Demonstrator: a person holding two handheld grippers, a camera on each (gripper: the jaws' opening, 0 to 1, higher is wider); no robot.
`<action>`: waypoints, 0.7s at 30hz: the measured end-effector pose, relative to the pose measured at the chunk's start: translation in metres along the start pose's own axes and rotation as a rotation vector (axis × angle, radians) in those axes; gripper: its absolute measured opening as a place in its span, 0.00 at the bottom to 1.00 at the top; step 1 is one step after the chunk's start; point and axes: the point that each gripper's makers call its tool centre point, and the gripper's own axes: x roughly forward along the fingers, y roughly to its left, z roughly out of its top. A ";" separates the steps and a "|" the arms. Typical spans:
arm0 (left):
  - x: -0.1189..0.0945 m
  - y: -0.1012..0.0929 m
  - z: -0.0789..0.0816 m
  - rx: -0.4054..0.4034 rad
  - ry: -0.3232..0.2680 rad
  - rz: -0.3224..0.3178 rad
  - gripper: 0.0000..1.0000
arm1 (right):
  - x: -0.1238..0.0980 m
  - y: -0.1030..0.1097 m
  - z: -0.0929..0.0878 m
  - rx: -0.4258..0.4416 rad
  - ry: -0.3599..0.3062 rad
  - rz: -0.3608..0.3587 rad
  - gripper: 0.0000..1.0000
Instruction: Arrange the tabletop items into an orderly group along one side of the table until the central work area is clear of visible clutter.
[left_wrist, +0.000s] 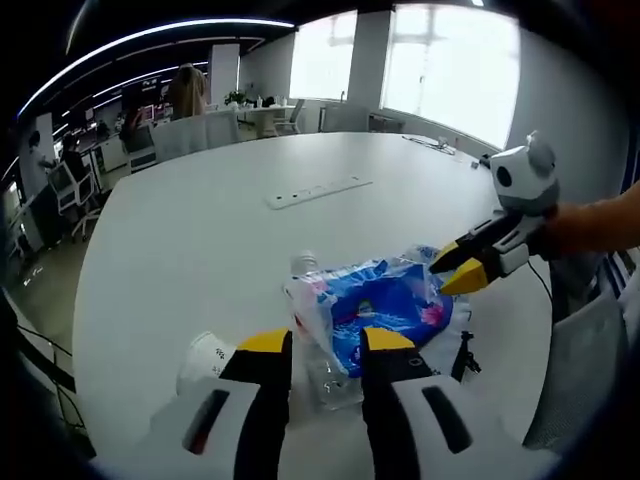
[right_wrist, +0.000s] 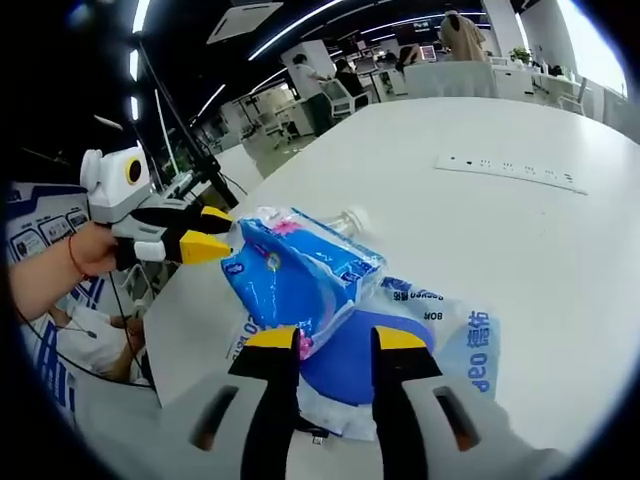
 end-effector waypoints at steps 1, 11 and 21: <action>0.000 0.000 0.000 0.005 0.002 0.000 0.23 | 0.001 0.001 0.000 0.004 -0.002 0.003 0.24; 0.003 0.000 -0.003 -0.005 0.012 -0.003 0.15 | 0.007 0.001 -0.002 0.032 0.008 0.004 0.15; 0.005 0.001 -0.006 -0.009 0.021 0.005 0.04 | 0.010 0.005 0.000 0.055 0.000 0.024 0.02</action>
